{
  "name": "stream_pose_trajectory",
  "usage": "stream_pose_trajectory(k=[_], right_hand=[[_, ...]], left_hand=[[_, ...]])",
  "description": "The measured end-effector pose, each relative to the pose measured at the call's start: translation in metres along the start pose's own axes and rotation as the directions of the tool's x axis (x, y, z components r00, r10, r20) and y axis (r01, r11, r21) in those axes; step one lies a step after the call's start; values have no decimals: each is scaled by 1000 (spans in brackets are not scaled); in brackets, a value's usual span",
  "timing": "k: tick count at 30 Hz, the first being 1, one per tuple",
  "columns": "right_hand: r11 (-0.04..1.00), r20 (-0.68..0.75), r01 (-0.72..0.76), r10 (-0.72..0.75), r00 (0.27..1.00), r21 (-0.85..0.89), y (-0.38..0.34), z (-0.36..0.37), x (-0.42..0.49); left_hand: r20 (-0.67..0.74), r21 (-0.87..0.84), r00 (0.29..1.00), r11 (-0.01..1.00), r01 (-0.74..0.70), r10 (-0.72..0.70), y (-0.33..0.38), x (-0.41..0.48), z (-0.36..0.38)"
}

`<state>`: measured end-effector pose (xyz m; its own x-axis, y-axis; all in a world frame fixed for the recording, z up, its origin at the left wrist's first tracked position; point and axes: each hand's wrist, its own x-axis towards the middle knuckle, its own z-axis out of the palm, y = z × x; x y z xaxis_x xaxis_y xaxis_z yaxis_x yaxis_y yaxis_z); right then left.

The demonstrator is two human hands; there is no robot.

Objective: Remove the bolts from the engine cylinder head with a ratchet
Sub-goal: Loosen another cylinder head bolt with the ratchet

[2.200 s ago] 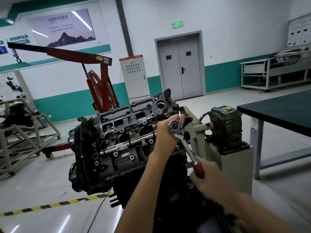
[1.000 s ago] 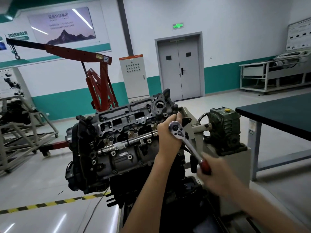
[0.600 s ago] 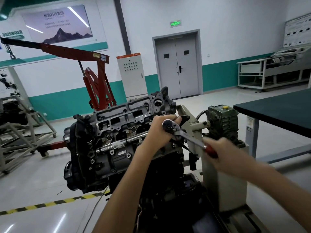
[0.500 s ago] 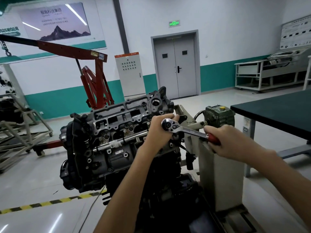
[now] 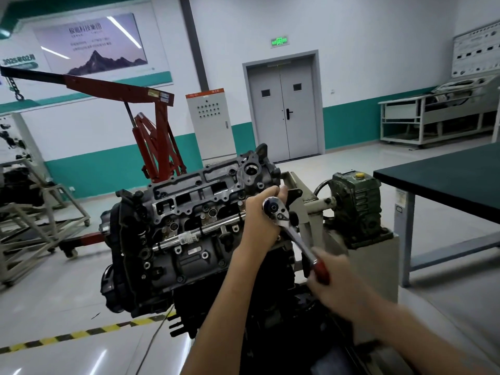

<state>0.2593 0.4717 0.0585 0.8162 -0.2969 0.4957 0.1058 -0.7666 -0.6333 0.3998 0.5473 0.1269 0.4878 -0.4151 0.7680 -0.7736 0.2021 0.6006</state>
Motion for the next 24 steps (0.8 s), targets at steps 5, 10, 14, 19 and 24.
stream_pose_trajectory(k=[5,10,14,19,24], right_hand=[[818,134,271,-235,963,-507,14,-84,42],[932,-20,133,-148,989,-337,10,-46,16],[988,-166,-62,85,982,138,-15,31,-17],[959,-108,-47,80,991,278,-32,55,-18],[967,124,138,-113,986,-213,14,-40,11]], left_hand=[[138,140,988,986,-86,67,2,7,-11],[-101,-21,992,997,-77,74,2,-2,8],[-247,-145,969,989,-22,-15,5,-3,23],[-223,-115,974,993,14,-40,1,-3,13],[167,127,984,989,-81,59,3,4,-15]])
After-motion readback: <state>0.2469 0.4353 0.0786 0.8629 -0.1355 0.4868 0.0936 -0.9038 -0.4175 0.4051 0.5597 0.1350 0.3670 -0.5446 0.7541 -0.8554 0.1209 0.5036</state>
